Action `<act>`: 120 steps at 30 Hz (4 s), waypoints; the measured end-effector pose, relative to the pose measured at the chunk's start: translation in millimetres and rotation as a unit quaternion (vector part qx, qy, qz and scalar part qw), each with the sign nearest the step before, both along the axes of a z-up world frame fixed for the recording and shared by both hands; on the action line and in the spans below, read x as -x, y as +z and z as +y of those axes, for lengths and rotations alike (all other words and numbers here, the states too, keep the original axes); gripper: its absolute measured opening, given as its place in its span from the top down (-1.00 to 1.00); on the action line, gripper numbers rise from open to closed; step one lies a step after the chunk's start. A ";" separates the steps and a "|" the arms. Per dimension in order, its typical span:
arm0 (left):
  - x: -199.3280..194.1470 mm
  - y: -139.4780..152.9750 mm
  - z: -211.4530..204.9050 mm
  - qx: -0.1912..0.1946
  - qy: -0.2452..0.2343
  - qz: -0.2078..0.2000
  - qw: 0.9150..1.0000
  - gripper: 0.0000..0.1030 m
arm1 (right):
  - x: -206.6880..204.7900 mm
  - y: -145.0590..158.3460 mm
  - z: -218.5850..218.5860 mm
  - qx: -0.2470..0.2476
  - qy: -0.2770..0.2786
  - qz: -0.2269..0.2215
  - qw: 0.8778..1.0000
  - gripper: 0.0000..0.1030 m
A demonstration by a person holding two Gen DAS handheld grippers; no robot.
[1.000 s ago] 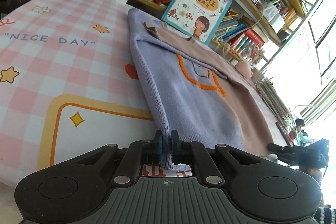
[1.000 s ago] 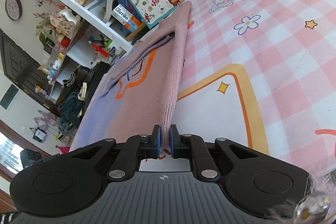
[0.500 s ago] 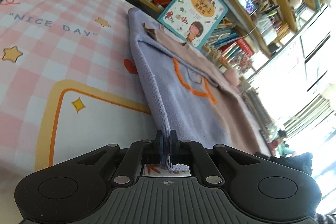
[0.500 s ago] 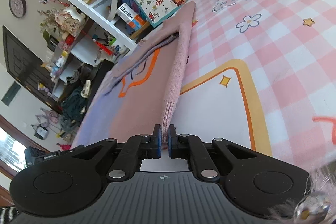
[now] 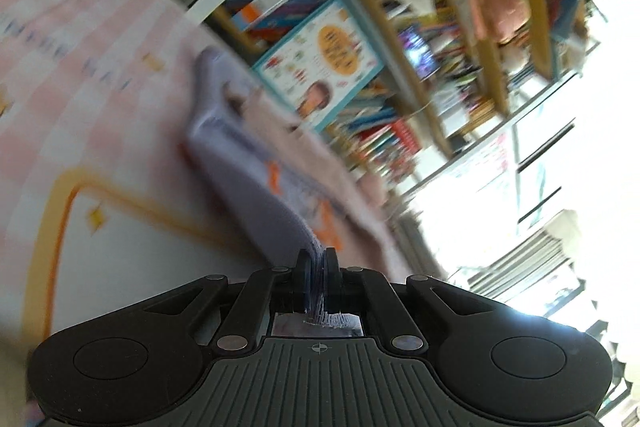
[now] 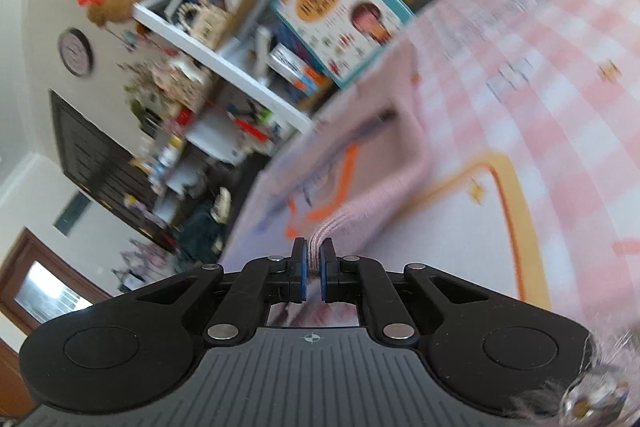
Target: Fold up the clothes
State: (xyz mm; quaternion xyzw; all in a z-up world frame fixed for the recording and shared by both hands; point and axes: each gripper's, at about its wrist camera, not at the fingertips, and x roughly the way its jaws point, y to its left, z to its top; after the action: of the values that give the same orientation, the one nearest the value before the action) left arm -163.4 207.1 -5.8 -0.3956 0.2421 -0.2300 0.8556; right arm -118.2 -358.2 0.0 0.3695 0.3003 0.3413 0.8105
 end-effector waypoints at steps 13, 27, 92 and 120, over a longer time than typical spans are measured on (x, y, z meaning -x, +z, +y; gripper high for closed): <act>-104.3 55.8 8.5 -0.037 0.058 -0.073 0.995 0.92 | -106.1 55.5 15.5 -0.041 -0.064 -0.052 0.996 0.89; -201.0 54.6 22.3 -0.059 0.082 -0.027 0.995 0.92 | -222.5 55.3 41.5 -0.027 -0.085 -0.026 0.996 0.89; -276.5 10.5 -6.8 -0.352 0.076 0.016 0.933 0.90 | -290.7 14.9 110.0 0.359 -0.080 -0.111 0.923 0.94; -270.1 -3.8 -6.7 -0.269 0.088 0.042 0.958 0.62 | -282.4 20.3 116.2 0.366 -0.093 -0.144 0.915 0.94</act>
State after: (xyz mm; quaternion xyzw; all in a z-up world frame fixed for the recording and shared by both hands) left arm 106.6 200.5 -9.5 -0.1797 0.2951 -0.0632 0.9363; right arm 164.3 -242.0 20.3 0.0202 0.2485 0.1796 0.9516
